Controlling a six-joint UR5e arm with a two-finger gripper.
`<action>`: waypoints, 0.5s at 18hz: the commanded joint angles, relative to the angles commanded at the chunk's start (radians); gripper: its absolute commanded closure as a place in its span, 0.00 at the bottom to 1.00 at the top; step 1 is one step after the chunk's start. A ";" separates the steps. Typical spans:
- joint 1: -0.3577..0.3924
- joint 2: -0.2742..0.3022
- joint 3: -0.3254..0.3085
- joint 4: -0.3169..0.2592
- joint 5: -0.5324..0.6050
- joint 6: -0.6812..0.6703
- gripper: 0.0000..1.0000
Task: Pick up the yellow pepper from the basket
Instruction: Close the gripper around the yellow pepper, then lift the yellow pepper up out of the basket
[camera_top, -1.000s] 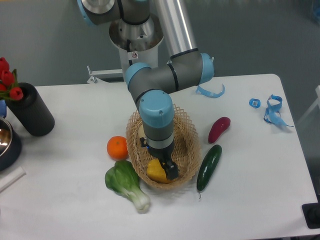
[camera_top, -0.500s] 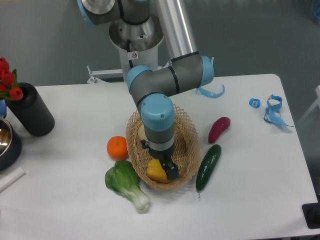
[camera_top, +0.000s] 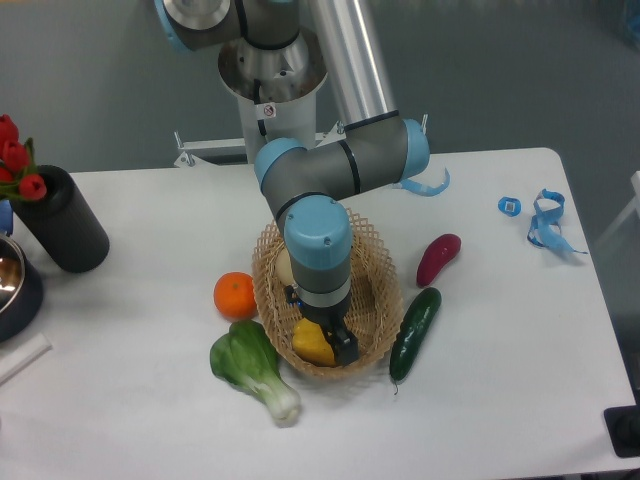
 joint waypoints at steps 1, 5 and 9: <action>0.002 0.002 -0.002 0.000 0.000 0.008 0.00; 0.003 0.002 -0.002 0.000 0.000 0.008 0.08; 0.003 -0.005 0.008 -0.002 0.000 0.003 0.30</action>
